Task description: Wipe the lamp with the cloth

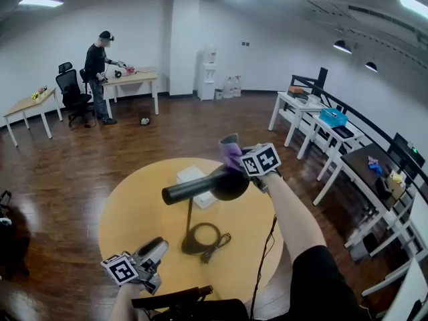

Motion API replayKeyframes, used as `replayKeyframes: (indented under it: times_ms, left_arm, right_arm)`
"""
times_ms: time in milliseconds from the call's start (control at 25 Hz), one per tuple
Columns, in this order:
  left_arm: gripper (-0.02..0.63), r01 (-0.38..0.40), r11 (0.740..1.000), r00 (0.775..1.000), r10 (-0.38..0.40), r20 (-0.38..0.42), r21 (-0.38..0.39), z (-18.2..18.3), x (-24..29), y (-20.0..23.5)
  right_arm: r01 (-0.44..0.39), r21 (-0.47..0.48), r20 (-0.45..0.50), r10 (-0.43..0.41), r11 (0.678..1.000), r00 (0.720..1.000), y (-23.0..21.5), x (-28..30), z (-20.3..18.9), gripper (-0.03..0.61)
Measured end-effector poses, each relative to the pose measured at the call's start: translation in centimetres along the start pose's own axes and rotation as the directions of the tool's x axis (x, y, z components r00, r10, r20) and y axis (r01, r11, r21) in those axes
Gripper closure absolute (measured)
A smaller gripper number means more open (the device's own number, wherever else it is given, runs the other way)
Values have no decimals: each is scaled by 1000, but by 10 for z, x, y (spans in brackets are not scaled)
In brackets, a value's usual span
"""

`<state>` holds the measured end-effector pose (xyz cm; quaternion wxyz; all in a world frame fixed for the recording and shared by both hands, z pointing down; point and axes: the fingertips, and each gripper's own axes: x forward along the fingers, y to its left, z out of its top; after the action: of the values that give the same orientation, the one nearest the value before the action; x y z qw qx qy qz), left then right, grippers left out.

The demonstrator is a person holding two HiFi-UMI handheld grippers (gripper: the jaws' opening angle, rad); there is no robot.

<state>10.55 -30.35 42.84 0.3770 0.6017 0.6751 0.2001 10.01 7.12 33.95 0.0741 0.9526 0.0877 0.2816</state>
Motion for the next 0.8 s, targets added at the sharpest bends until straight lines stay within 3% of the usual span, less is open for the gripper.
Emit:
replayKeyframes:
  times_ms: [320, 480, 560, 640, 720, 800]
  left_arm:
    - [439, -10, 1000, 1000, 10, -1, 6, -4, -5, 2]
    - [439, -13, 1000, 1000, 13, -6, 5, 0, -8, 3]
    - [439, -13, 1000, 1000, 13, -12, 6, -1, -10, 5]
    - [439, -13, 1000, 1000, 13, -17, 4, -2, -12, 6]
    - [439, -10, 1000, 1000, 10, -15, -1, -3, -13, 7]
    - [439, -5, 1000, 1000, 5, -10, -4, -1, -12, 6]
  right_arm:
    - [133, -15, -110, -134, 991, 985, -34, 1, -20, 477]
    - [191, -92, -79, -198, 977, 977, -25, -6, 2, 478]
    - [122, -111, -6, -124, 986, 992, 3, -11, 29, 477]
    - [-5, -157, 44, 12, 988, 999, 50, -14, 58, 477]
    - [-157, -218, 39, 169, 963, 985, 102, -16, 78, 477]
    - [-306, -255, 10, 319, 917, 948, 149, -16, 91, 477]
